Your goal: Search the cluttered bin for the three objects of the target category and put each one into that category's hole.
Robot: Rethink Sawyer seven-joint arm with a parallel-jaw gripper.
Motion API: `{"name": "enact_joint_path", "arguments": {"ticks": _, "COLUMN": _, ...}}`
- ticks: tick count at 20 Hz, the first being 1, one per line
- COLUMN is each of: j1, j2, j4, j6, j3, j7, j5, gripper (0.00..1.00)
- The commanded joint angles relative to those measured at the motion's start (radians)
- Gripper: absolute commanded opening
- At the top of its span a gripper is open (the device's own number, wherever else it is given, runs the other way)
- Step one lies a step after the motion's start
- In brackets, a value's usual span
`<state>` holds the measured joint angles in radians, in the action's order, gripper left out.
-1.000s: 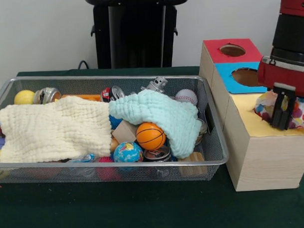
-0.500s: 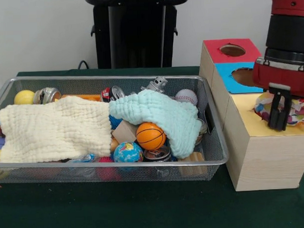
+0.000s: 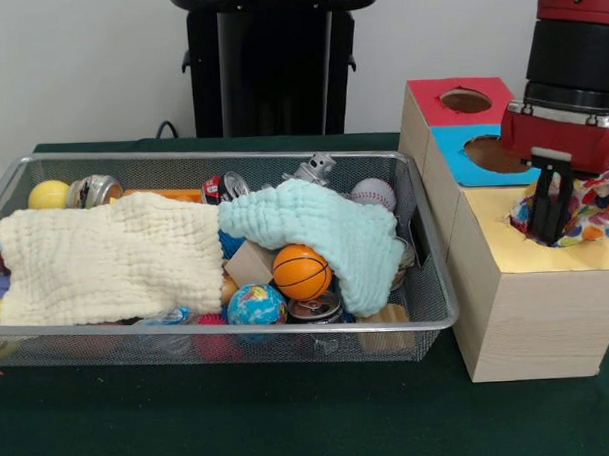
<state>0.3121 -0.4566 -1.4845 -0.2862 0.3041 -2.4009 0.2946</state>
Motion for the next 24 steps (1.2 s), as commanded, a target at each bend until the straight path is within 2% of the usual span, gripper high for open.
{"name": "enact_joint_path", "arguments": {"ticks": 1, "j1": 0.002, "j2": 0.011, "j4": -0.123, "j6": -0.030, "j3": -0.067, "j7": -0.178, "j5": 0.031, "gripper": 0.00}}
{"name": "enact_joint_path", "arguments": {"ticks": 8, "j1": 0.022, "j2": 0.024, "j4": -0.103, "j6": -0.048, "j3": -0.063, "j7": -0.208, "j5": 0.064, "gripper": 0.00}}
{"name": "enact_joint_path", "arguments": {"ticks": 11, "j1": 0.006, "j2": 0.035, "j4": -0.104, "j6": -0.022, "j3": -0.076, "j7": -0.182, "j5": 0.057, "gripper": 0.00}}
{"name": "enact_joint_path", "arguments": {"ticks": 14, "j1": -0.054, "j2": 0.063, "j4": -0.088, "j6": 0.023, "j3": -0.120, "j7": -0.092, "j5": 0.004, "gripper": 0.00}}
{"name": "enact_joint_path", "arguments": {"ticks": 16, "j1": -0.080, "j2": 0.097, "j4": -0.055, "j6": 0.057, "j3": -0.120, "j7": -0.034, "j5": -0.044, "gripper": 0.00}}
{"name": "enact_joint_path", "arguments": {"ticks": 19, "j1": -0.164, "j2": 0.122, "j4": -0.064, "j6": 0.171, "j3": -0.203, "j7": 0.038, "j5": -0.123, "gripper": 0.00}}
{"name": "enact_joint_path", "arguments": {"ticks": 20, "j1": -0.196, "j2": 0.130, "j4": -0.068, "j6": 0.133, "j3": -0.237, "j7": 0.076, "j5": -0.136, "gripper": 0.00}}
{"name": "enact_joint_path", "arguments": {"ticks": 22, "j1": -0.211, "j2": 0.153, "j4": -0.058, "j6": 0.114, "j3": -0.242, "j7": 0.098, "j5": -0.176, "gripper": 0.00}}
{"name": "enact_joint_path", "arguments": {"ticks": 23, "j1": -0.234, "j2": 0.160, "j4": -0.063, "j6": 0.110, "j3": -0.268, "j7": 0.114, "j5": -0.192, "gripper": 0.00}}
{"name": "enact_joint_path", "arguments": {"ticks": 24, "j1": -0.230, "j2": 0.171, "j4": -0.055, "j6": 0.123, "j3": -0.257, "j7": 0.109, "j5": -0.215, "gripper": 0.00}}
